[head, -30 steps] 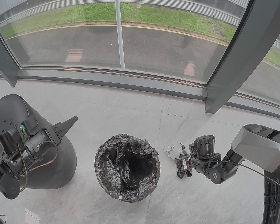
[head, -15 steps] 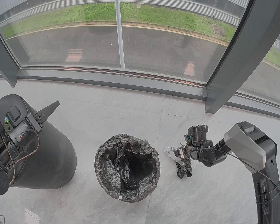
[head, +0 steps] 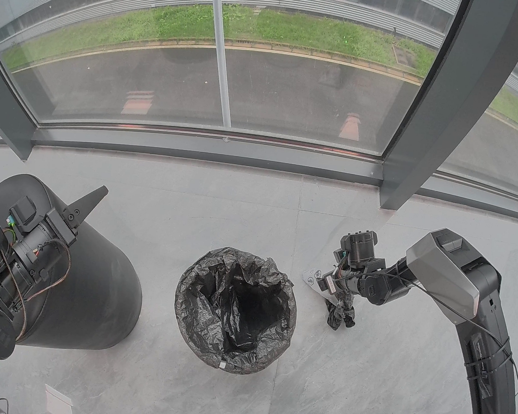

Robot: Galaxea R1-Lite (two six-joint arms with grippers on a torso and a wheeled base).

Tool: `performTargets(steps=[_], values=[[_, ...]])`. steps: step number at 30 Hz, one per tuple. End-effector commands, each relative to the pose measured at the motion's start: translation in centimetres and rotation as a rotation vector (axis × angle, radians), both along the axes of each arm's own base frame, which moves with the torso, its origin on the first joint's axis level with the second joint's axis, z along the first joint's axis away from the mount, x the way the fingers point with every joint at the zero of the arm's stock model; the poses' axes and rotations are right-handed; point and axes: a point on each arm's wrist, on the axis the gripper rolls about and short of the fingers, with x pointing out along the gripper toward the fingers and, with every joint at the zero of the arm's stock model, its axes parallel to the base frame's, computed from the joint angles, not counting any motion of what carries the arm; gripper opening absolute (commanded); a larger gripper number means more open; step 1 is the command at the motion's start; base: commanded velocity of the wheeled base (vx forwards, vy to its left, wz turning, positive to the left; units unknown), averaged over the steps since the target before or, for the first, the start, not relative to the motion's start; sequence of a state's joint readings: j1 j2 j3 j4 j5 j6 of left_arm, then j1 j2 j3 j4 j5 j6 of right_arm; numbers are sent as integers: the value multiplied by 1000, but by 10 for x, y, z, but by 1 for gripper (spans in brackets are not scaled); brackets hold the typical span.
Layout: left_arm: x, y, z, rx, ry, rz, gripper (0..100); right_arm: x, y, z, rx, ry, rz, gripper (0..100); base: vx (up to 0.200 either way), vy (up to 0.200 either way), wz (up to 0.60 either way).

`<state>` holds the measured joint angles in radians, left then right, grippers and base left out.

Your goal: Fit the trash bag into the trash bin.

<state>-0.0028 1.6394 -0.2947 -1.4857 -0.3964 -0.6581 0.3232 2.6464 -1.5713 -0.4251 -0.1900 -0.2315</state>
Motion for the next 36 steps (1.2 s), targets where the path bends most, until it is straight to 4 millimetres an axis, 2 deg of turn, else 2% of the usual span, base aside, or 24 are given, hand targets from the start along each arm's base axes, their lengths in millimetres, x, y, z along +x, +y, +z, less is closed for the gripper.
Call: performTargets(steps=[1, 10, 18, 36], values=[[1, 0, -1, 0, 5, 0, 100, 6, 1, -9, -33, -5, 14, 100, 0, 0, 0], [7, 0, -10, 1, 36, 5, 100, 8, 1, -14, -53, 15, 39, 100, 0, 0, 0], [7, 0, -10, 1, 35, 7, 100, 9, -4, -12, -77, 67, 99, 100, 0, 0, 0], [10, 0, -14, 2, 48, 11, 100, 18, 1, -13, -93, 99, 111, 100, 0, 0, 0]])
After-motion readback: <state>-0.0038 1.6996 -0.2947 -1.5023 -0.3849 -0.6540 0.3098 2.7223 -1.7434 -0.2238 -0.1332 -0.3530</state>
